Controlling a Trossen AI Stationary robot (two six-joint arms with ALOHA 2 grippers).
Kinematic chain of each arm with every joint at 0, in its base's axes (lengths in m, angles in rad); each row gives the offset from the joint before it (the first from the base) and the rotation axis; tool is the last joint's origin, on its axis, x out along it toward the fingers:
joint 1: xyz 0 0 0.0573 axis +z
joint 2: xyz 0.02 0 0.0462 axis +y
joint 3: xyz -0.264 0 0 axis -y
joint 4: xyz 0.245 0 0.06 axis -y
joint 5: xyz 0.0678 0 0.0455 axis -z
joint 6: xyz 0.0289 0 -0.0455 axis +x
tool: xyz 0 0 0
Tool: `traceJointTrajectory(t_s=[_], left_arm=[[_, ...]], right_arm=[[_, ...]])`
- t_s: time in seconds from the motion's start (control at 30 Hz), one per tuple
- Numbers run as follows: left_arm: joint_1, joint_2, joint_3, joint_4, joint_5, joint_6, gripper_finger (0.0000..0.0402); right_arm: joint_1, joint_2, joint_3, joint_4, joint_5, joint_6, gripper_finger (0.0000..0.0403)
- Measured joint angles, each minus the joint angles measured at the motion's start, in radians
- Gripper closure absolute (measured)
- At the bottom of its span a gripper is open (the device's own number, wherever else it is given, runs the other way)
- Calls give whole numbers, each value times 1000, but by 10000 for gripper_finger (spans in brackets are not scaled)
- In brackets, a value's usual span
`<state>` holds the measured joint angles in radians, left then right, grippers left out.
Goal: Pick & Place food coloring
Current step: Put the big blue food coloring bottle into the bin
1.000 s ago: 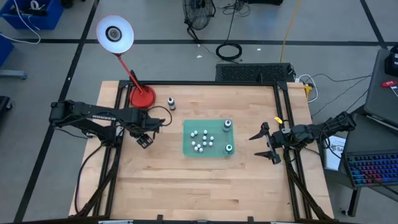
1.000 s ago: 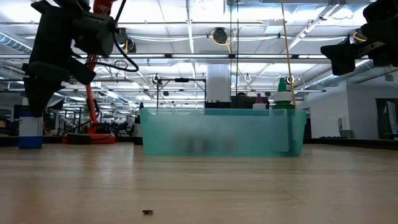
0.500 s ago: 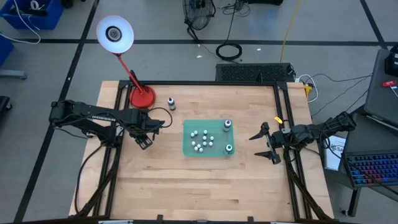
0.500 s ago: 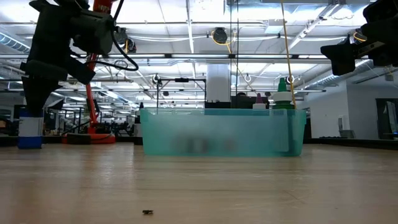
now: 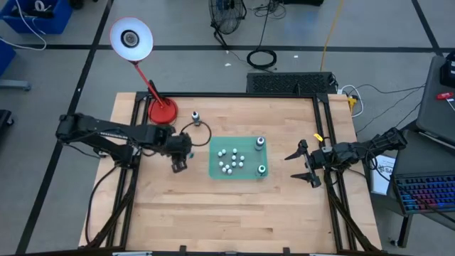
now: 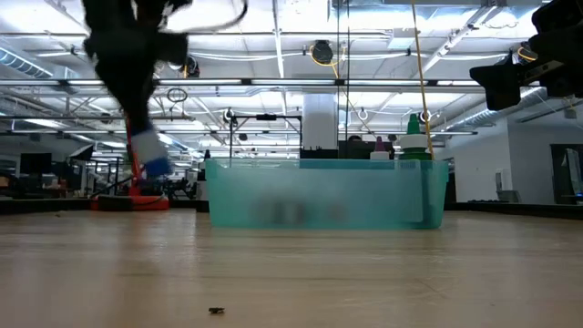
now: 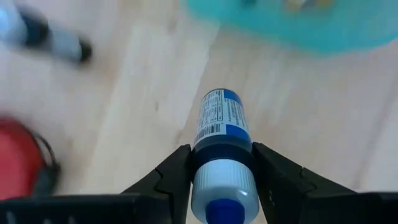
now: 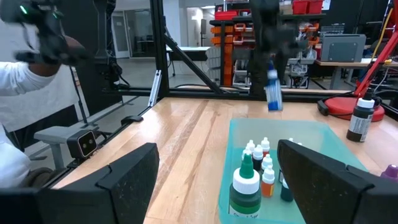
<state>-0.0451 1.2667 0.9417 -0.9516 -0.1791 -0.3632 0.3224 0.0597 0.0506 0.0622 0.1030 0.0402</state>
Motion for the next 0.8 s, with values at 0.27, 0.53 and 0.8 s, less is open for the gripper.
traceJointTrajectory(t_s=[0.27,0.53,0.8], left_arm=[[-26,102,392,62,-88,208,252],[49,552,937,-238,-61,377,254],[128,837,1104,-384,-18,461,254]], right_arm=[[0,0,0,0,0,0,89],[0,0,0,0,0,0,89],[0,0,0,0,0,0,89]])
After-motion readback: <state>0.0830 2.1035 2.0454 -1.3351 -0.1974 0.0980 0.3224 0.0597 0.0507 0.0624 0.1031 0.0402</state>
